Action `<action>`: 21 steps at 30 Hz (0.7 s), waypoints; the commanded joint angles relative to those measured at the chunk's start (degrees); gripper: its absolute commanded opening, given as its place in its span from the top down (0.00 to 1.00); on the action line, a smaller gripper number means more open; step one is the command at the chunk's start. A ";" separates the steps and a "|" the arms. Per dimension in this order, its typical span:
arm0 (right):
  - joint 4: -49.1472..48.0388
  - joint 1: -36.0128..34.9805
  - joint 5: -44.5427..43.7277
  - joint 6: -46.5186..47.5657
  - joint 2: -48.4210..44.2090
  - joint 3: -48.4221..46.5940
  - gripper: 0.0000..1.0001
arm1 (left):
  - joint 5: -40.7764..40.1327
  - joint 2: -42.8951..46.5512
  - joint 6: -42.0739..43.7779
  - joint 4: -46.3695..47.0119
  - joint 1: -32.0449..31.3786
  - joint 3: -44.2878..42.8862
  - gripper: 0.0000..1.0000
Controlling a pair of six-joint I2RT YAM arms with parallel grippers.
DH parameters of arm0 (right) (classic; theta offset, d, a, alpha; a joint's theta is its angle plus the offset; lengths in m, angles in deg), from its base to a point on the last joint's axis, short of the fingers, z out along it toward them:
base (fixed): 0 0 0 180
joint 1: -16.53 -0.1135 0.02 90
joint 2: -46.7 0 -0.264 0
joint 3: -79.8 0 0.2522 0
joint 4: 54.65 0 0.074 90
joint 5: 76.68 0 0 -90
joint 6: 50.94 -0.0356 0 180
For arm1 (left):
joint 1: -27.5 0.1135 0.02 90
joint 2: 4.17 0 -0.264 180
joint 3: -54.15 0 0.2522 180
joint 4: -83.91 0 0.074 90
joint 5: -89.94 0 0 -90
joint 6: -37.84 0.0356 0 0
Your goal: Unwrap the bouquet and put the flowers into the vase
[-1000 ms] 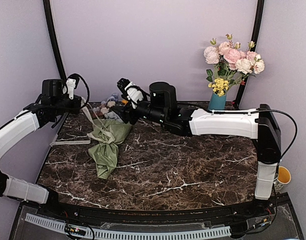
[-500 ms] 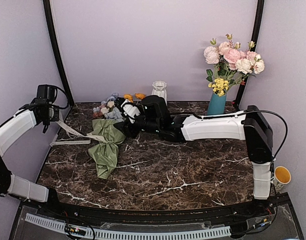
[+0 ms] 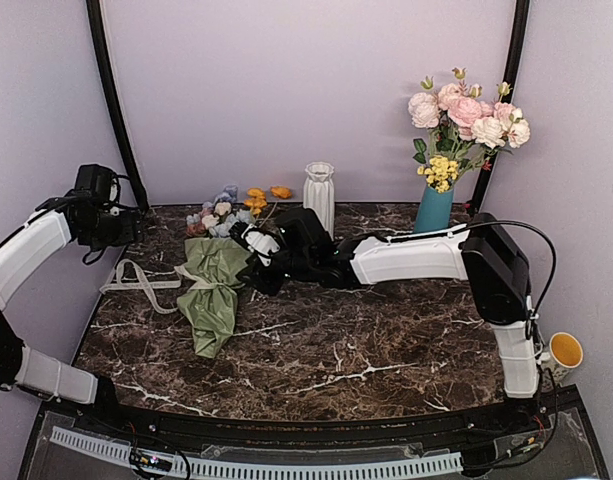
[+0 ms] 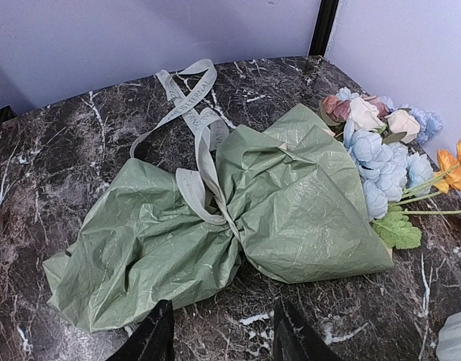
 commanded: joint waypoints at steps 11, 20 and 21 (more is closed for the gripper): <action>-4.29 5.82 -4.60 -13.55 0.02 2.73 0.59 | 21.32 -12.57 -0.36 0.59 -20.84 -4.32 0.31; -2.78 7.98 -2.21 -23.48 3.28 -1.01 0.60 | 25.16 -22.89 0.01 1.96 -26.57 -5.17 0.33; -2.35 8.01 -1.92 -23.70 3.62 -1.40 0.60 | 25.05 -23.82 0.62 1.64 -27.35 -5.42 0.32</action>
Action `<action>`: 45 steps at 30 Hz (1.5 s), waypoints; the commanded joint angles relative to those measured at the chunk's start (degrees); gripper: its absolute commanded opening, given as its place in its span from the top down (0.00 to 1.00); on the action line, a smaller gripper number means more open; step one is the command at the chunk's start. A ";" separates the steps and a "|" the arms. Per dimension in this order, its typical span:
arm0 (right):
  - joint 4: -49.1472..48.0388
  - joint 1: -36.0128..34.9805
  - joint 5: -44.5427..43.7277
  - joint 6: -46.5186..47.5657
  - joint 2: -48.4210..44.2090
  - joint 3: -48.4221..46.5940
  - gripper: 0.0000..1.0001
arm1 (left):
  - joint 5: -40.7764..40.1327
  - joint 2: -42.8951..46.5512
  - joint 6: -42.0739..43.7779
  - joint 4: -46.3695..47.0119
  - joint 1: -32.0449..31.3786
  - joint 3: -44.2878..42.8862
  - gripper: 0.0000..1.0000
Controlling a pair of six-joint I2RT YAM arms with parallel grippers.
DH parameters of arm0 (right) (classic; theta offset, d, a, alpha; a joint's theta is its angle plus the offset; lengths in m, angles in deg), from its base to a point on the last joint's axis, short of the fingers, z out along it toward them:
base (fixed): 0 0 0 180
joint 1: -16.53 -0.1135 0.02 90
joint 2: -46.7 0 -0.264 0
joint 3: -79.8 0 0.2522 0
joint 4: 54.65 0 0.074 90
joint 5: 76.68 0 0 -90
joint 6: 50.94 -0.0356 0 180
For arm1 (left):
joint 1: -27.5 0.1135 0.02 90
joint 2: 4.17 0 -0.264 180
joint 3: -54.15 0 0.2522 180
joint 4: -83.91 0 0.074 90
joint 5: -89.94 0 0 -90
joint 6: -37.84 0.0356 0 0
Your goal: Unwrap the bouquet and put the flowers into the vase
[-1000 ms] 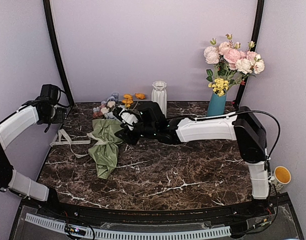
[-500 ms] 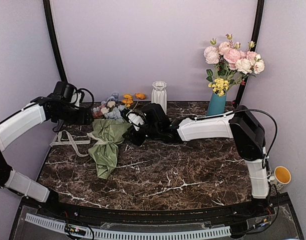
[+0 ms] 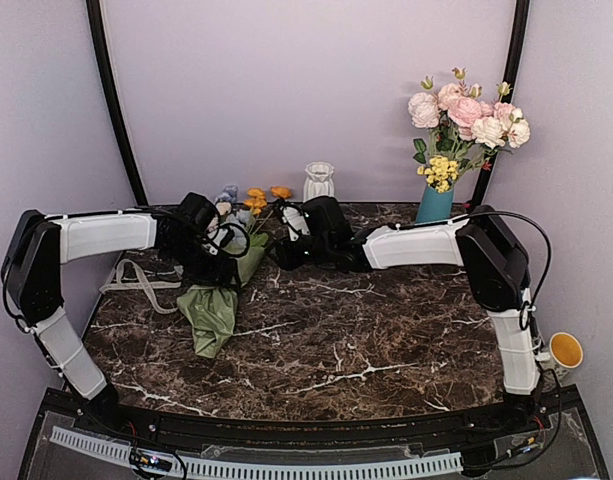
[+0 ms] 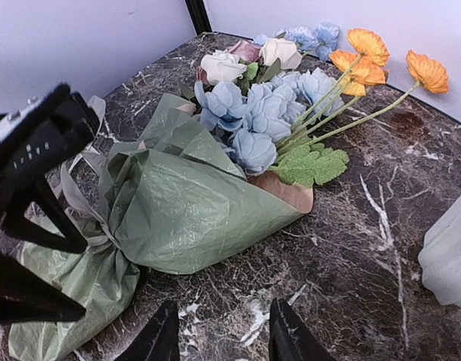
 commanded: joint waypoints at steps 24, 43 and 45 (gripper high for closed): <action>-6.14 0.80 17.33 -14.26 12.57 -9.75 0.58 | -6.71 3.63 1.40 4.95 -6.13 13.14 0.90; -14.36 0.87 31.16 -23.53 17.08 -10.06 0.55 | 7.45 13.89 3.11 18.19 -5.91 24.14 1.00; -14.15 0.93 31.17 -23.80 17.26 -10.20 0.63 | 7.60 13.88 3.49 18.17 -6.05 23.99 1.00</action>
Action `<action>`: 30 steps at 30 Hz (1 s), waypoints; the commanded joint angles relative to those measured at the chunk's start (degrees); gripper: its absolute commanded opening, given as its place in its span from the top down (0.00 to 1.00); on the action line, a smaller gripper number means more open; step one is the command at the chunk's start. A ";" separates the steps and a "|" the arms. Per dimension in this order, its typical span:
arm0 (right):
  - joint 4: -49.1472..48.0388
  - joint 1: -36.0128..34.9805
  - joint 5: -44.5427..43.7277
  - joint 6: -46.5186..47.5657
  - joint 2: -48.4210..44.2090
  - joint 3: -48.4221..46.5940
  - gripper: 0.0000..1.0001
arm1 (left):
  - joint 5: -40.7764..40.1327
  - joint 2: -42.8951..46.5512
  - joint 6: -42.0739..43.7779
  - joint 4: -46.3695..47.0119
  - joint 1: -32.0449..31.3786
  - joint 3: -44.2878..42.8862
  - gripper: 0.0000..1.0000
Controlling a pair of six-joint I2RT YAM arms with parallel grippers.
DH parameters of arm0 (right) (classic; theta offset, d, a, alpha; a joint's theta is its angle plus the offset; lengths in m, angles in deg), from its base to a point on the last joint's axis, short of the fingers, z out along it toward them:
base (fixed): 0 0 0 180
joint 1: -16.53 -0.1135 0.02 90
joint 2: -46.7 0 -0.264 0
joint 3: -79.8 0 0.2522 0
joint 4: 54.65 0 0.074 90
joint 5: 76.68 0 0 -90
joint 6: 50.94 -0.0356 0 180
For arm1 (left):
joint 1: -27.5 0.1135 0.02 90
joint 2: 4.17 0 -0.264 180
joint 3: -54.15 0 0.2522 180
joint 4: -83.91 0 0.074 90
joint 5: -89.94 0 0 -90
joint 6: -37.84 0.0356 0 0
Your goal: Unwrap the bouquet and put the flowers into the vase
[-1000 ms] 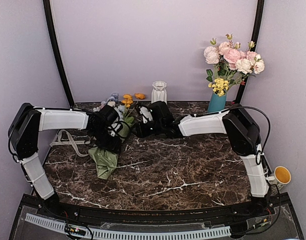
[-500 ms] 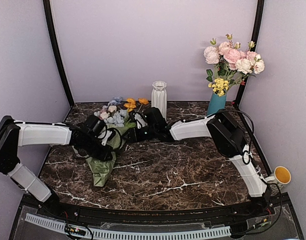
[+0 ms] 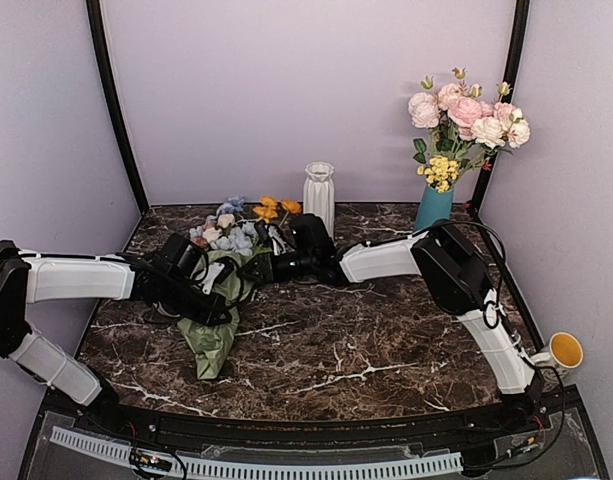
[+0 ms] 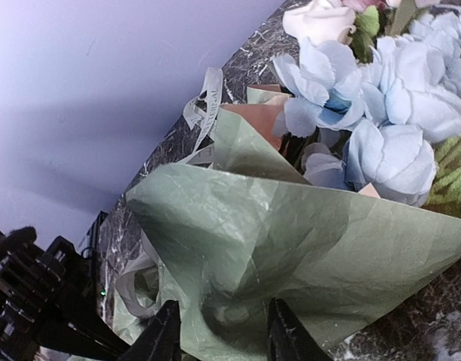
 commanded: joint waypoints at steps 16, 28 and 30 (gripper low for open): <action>-6.44 3.71 -8.55 -8.59 -11.04 16.89 0.31 | 0.15 -1.69 1.49 1.53 0.29 -3.17 1.00; -1.13 2.75 1.99 -9.75 -0.46 2.91 0.29 | 2.72 -3.64 3.36 1.03 0.30 -6.15 1.00; -0.74 2.65 3.19 -10.00 0.69 1.42 0.30 | 2.95 -3.82 3.42 0.89 0.25 -6.46 1.00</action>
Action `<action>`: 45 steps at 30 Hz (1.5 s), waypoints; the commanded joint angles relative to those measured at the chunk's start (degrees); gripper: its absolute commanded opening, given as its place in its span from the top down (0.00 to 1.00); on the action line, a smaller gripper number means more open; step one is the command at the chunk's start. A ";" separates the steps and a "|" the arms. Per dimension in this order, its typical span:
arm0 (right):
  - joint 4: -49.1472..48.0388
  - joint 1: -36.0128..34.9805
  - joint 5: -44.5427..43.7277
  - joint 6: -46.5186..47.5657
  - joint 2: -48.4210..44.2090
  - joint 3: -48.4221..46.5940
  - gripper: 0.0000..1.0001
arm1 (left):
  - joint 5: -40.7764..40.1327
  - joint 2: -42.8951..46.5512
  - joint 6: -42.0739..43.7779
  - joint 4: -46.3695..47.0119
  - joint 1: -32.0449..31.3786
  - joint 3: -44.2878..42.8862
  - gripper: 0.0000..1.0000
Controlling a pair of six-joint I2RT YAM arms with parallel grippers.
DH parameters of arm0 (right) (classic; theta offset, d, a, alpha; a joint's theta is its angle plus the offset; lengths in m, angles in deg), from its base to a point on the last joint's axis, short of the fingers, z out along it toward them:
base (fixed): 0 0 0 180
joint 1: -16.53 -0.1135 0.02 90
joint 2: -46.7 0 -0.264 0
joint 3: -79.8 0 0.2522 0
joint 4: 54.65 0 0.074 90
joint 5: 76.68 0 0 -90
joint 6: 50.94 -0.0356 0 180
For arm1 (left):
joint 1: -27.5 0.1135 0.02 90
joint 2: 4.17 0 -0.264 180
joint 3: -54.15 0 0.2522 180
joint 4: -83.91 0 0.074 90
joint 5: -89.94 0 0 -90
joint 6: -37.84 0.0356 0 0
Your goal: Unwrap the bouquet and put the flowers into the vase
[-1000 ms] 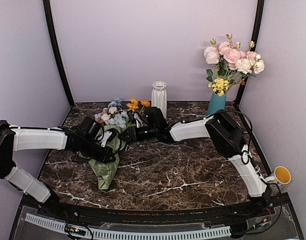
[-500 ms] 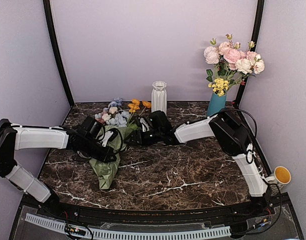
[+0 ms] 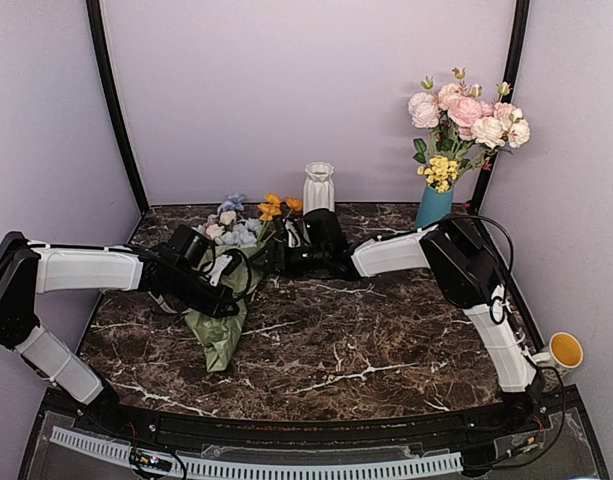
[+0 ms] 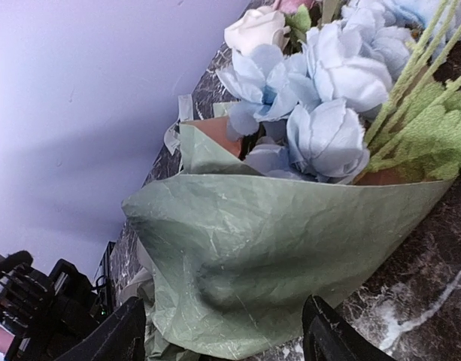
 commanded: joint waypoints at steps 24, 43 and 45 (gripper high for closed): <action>0.21 -0.63 -2.11 0.71 -4.25 6.21 0.31 | -0.22 -2.37 1.37 0.41 0.91 -4.83 1.00; 2.98 -0.37 3.84 -0.62 4.50 -7.02 0.38 | 5.28 -2.55 4.35 -0.82 0.86 -5.10 1.00; 2.82 -0.35 4.02 -1.02 4.84 -7.20 0.40 | 4.87 -2.17 4.35 -0.72 0.81 -4.77 1.00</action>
